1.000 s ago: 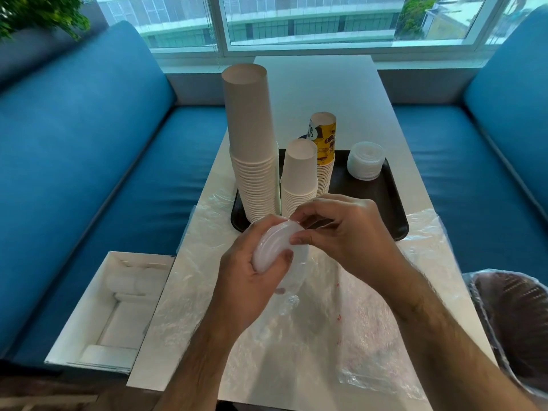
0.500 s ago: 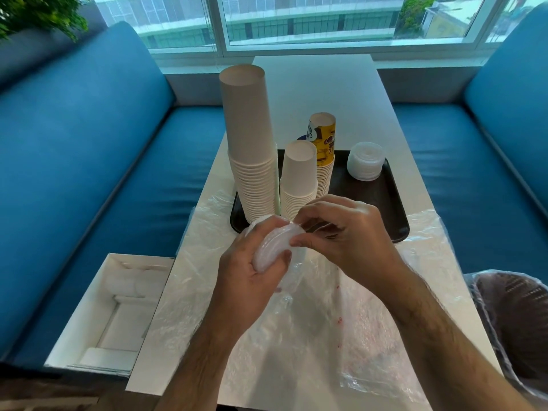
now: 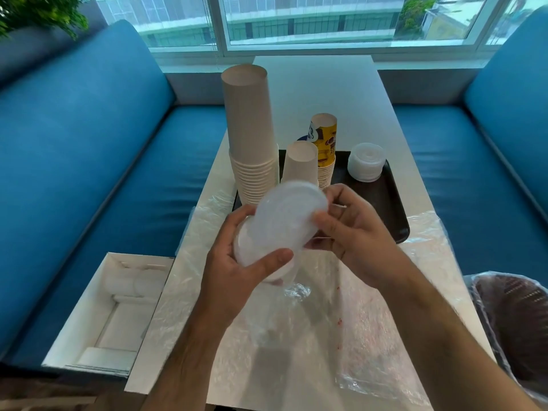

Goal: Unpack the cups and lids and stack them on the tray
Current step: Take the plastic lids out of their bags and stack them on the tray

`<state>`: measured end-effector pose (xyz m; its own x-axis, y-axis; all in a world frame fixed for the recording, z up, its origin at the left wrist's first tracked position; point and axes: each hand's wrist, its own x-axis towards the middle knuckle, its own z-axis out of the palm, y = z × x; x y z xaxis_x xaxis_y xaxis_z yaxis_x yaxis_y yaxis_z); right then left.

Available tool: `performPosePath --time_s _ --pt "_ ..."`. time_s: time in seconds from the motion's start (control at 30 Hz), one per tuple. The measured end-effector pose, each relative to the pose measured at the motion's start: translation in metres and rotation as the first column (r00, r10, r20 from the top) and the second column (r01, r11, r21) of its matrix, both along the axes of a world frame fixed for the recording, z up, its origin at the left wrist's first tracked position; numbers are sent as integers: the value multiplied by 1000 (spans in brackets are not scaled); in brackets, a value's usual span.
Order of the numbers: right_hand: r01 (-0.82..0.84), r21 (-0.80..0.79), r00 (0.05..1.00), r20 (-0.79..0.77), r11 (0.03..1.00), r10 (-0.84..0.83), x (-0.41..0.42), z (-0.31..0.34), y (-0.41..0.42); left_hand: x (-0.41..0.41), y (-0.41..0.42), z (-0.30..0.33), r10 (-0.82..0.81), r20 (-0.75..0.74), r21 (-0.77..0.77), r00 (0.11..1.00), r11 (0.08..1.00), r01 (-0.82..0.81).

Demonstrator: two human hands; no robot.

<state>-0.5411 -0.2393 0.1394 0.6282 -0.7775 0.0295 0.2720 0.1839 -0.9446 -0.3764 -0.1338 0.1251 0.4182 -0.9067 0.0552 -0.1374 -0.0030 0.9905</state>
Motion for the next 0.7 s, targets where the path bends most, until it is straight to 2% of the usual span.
performPosePath --time_s 0.07,0.1,0.2,0.33,0.47,0.7 --pt "101 254 978 151 962 -142 1 -3 -4 1 1 -3 26 -6 -10 1000 1000 -26" --pt "147 346 962 167 927 -215 0 -5 -7 1 1 -5 43 -3 -12 999 999 -43" --pt "245 426 944 99 871 -313 -6 -14 -20 1 1 -11 78 20 -36 997 996 -77" --pt "398 277 917 -104 875 -385 -28 -30 -42 3 3 -13 100 24 -18 995 995 -100" --pt "558 162 801 -362 814 -477 -57 -56 -81 2 5 -15 98 25 3 995 995 -98" --pt "553 -3 631 -651 833 -421 -74 -104 -130 -1 6 -11 86 10 32 996 996 -86"
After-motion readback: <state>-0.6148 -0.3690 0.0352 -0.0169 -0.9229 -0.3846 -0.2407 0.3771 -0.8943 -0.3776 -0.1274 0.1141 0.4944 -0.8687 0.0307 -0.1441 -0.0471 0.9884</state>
